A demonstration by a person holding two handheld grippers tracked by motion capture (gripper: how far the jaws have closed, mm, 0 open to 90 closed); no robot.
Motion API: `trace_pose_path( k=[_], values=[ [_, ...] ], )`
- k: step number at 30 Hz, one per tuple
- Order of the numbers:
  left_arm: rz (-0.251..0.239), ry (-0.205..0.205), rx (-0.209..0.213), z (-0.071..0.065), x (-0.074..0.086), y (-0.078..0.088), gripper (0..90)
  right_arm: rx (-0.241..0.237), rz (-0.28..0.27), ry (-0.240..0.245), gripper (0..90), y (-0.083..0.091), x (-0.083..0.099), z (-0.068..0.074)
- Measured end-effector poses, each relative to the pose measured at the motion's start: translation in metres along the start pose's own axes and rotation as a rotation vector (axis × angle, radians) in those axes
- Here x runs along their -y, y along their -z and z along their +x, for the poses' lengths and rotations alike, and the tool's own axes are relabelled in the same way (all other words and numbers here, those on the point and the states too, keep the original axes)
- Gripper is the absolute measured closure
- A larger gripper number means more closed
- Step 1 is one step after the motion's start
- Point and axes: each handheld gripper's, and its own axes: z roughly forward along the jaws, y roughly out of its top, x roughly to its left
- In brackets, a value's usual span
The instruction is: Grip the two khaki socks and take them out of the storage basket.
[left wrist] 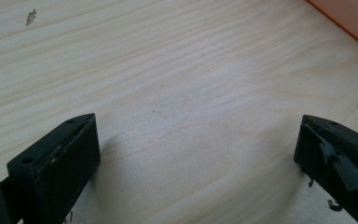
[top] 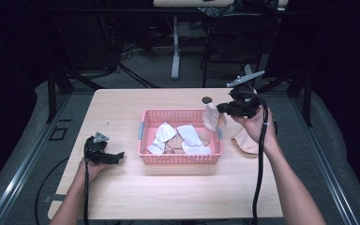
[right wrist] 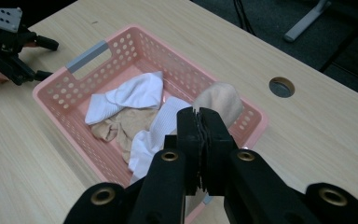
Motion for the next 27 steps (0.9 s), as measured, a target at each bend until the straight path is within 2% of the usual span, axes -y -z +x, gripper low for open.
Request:
trace_pose_path(
  k=[4,13,21,27],
  values=[
    [0.0,0.0,0.0,0.0,0.0,0.0,0.0,0.004,-0.029,-0.018,87.6,0.012,0.004,-0.005],
    [-0.001,-0.001,0.0,0.0,0.0,0.0,0.0,0.03,-0.028,-0.039,87.5,0.032,0.02,-0.02],
    [0.0,0.0,0.0,0.0,0.0,0.0,0.0,0.059,-0.01,-0.074,87.5,0.041,0.038,-0.036],
    [0.0,0.0,-0.001,0.0,0.0,0.0,0.1,0.073,-0.022,-0.099,87.5,0.044,0.049,-0.046]
  ],
)
